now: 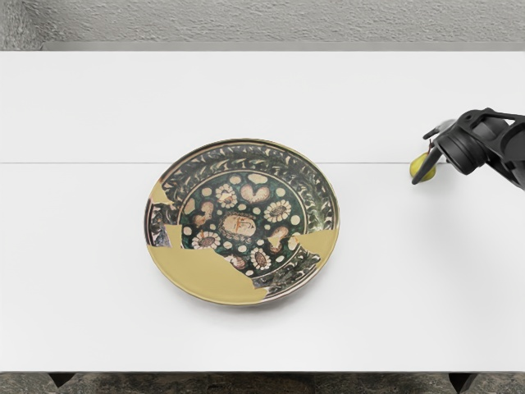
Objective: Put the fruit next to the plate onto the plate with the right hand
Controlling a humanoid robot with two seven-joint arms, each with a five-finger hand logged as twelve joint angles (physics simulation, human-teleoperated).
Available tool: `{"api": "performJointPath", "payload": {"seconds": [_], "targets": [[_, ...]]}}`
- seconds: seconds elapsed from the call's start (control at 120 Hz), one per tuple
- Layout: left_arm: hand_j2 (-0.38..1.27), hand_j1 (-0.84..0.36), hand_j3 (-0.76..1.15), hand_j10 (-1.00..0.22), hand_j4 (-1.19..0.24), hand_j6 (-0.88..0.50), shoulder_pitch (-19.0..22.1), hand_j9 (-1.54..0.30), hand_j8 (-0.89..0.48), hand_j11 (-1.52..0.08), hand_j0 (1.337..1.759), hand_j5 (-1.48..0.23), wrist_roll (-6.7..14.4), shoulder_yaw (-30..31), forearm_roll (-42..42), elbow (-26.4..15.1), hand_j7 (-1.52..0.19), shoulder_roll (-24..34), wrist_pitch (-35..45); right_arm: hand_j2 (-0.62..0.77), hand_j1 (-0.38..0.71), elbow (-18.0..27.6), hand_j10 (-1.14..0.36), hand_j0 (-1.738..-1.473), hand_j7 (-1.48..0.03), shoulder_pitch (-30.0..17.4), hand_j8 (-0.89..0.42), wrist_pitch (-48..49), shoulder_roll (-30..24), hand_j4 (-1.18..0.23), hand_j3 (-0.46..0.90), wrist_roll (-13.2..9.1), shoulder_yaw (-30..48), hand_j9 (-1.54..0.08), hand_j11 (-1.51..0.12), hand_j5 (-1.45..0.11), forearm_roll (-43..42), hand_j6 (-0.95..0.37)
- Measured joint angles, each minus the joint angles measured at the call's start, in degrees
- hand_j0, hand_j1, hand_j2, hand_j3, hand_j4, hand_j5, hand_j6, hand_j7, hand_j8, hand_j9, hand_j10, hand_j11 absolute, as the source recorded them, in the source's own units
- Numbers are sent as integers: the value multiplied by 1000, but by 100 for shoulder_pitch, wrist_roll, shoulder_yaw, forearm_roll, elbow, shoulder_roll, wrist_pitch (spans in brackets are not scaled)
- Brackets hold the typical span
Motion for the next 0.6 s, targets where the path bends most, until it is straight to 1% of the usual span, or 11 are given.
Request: {"api": "performJointPath", "payload": {"seconds": [0.233,0.6], "targets": [[1,344,0,-4,-4,-4,0,-5,-4,-5,1658,-5,0,0,0,0,-5,0,0,-50,-41,32,-259,-1658,-335,3,-260,12,-9,-259,0,0,-76,-335,-335,-335,15,-260],[1,344,0,-4,-4,-4,0,-5,-4,-5,1658,-5,0,0,1,0,-5,0,0,-68,69,105,-350,-1658,-454,26,-351,31,-23,-350,0,0,-92,-454,-454,-454,33,-351]]}}
